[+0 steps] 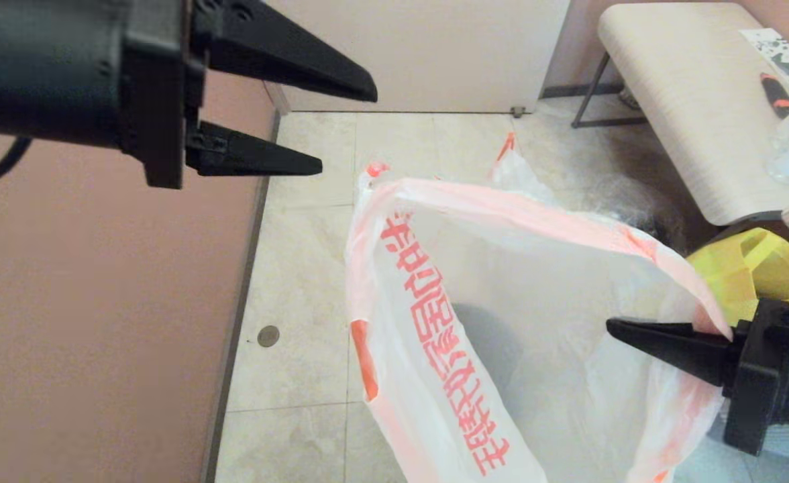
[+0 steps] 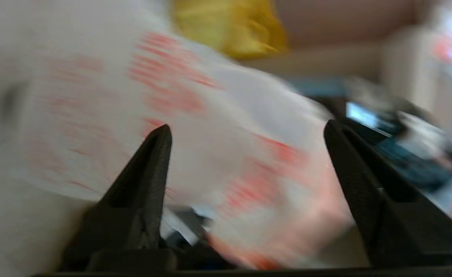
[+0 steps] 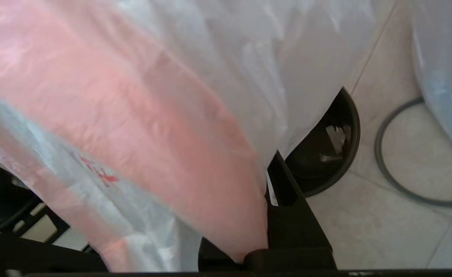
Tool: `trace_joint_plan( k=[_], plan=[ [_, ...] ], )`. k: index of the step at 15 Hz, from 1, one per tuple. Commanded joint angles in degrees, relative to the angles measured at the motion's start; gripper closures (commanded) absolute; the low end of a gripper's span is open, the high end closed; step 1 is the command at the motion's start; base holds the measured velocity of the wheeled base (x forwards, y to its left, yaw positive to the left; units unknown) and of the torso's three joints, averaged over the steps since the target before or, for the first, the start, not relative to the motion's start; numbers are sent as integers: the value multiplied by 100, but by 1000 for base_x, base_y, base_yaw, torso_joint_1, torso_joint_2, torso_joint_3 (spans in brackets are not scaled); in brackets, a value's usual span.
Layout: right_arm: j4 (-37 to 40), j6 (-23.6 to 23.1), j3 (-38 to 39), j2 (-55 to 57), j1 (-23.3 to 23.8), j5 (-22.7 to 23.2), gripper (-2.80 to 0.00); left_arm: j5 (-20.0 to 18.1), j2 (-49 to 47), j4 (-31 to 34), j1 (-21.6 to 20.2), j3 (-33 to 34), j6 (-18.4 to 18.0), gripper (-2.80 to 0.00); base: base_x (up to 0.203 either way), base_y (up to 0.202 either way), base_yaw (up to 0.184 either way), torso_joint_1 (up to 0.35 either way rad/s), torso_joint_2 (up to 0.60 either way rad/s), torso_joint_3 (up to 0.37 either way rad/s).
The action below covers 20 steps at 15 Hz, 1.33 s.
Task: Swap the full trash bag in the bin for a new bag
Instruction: Put the new garbage bag on the trash can
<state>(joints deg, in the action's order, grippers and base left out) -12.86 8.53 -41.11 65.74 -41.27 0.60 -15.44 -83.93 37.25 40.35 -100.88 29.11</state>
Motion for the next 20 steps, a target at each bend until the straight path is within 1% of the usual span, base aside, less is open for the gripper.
trace_joint_plan(
  k=[1,2,4,6,7,9,10,11,13,14,16,17,18,19,20],
  plan=[
    [39,8,-171,-167,-4,18,0,29,-472,-580,-510,750,51,-280,0,0,0,0,0,0],
    [164,8,-229,-171,-4,42,0,57,-727,-974,-611,969,78,0,0,0,0,0,0,0],
    [434,8,-290,-215,-4,259,0,156,-1278,-1509,-698,1004,86,0,0,0,0,0,0,0],
    [459,8,-310,-244,-4,373,0,157,-2023,-2038,-807,719,92,0,0,0,0,0,0,0],
    [451,15,-303,-237,-4,435,0,165,-2515,-2296,-826,437,89,0,0,0,0,0,0,0],
    [430,226,-308,-256,4,645,0,188,-3688,-2641,-797,-460,43,0,0,0,0,0,0,0],
    [417,341,-310,-300,4,762,0,177,-4209,-2896,-741,-729,-137,0,0,0,0,0,0,0],
    [424,399,-303,-343,4,850,0,178,-4697,-3216,-651,-912,-399,0,0,0,0,0,0,0],
    [451,412,-259,-378,4,1040,0,167,-5320,-3685,-406,-1119,-724,0,0,0,0,0,0,0],
    [438,412,-255,-325,10,1055,0,173,-5463,-3740,-175,-1072,-797,0,0,0,0,0,0,0],
    [400,412,-295,-159,54,1049,0,216,-5374,-3421,59,-565,-859,0,0,0,0,0,0,0],
    [363,412,-312,-28,87,1048,0,244,-5294,-3277,110,-243,-884,0,0,0,0,0,0,0],
    [166,417,-317,129,140,1052,0,259,-5243,-3221,122,100,-971,0,0,0,0,0,0,0],
    [-59,455,-305,262,165,1052,0,262,-5192,-3191,113,383,-1099,0,0,0,0,0,0,0],
    [-481,579,-289,504,173,1049,0,263,-5106,-3182,103,761,-1237,0,0,0,0,0,0,0]
  ],
)
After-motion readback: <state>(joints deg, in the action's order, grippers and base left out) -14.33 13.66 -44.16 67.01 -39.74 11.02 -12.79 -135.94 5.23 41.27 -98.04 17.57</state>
